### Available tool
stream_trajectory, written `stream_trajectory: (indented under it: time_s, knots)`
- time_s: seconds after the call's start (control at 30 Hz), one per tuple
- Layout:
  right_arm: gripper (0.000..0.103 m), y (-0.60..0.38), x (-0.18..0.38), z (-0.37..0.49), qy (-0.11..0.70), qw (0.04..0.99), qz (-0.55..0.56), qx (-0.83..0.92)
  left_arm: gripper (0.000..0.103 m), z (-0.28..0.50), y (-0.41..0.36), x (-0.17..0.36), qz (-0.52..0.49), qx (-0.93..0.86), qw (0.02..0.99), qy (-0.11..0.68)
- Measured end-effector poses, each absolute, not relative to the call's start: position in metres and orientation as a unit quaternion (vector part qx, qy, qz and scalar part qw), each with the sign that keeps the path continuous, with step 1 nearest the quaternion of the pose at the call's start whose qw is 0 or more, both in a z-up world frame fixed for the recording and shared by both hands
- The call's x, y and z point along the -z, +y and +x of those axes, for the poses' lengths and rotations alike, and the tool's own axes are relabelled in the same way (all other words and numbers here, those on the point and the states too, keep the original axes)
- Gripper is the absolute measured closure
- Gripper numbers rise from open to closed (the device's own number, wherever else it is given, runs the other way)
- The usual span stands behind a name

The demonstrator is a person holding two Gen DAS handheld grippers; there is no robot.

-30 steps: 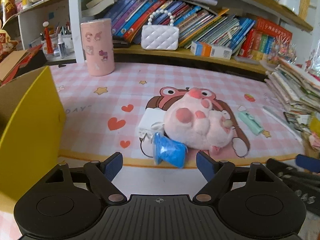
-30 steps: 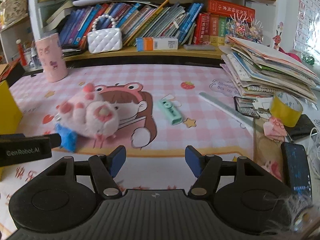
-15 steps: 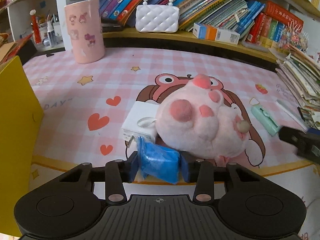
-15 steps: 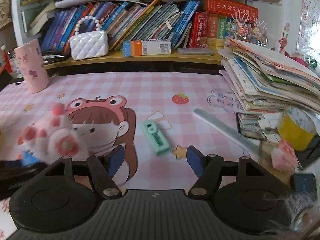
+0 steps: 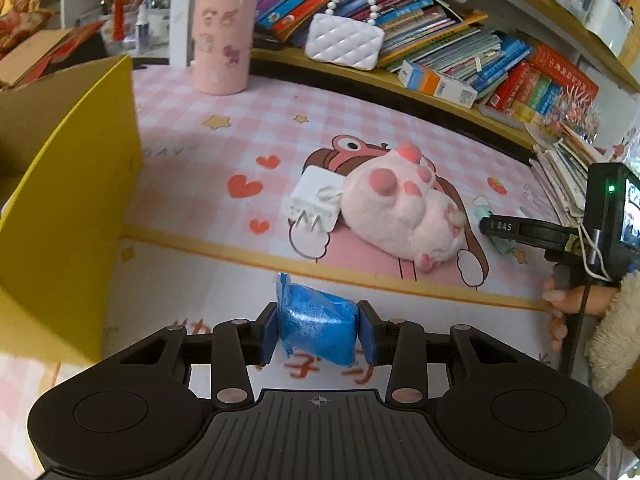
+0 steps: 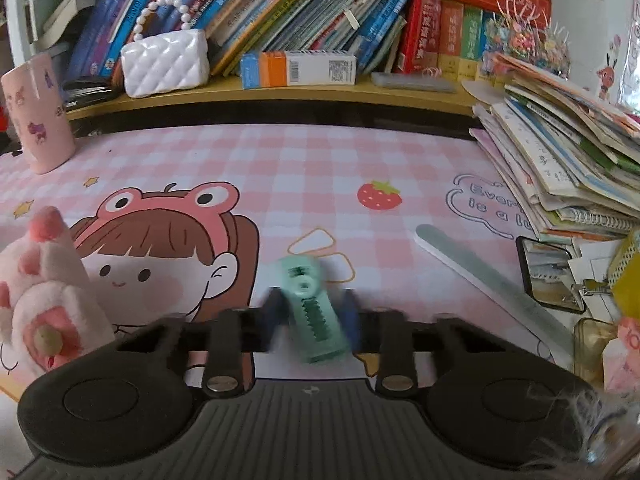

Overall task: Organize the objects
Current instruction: 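Grasp the blue wrapped packet with left tool while right tool grasps the mint-green stapler, then carry the blue packet and green stapler over the yellow box with both tools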

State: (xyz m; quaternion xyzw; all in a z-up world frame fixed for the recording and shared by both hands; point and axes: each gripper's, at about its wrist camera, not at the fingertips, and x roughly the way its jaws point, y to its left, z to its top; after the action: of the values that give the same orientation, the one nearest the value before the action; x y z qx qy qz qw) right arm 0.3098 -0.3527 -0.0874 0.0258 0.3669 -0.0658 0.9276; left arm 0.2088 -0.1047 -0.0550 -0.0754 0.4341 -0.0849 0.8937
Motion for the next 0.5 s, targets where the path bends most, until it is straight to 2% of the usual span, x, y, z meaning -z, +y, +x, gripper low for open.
stream_trajectory:
  time_s: [0.2, 0.5]
  knots:
    - [0.080, -0.347, 0.072, 0.291, 0.361, 0.929, 0.047, 0.068, 0.065, 0.205, -0.102, 0.045, -0.080, 0.089, 0.900, 0.419]
    - [0.080, -0.308, 0.041, 0.213, 0.359, 0.930, 0.066, 0.034, 0.065, 0.183, -0.091, 0.038, -0.094, 0.113, 0.904, 0.401]
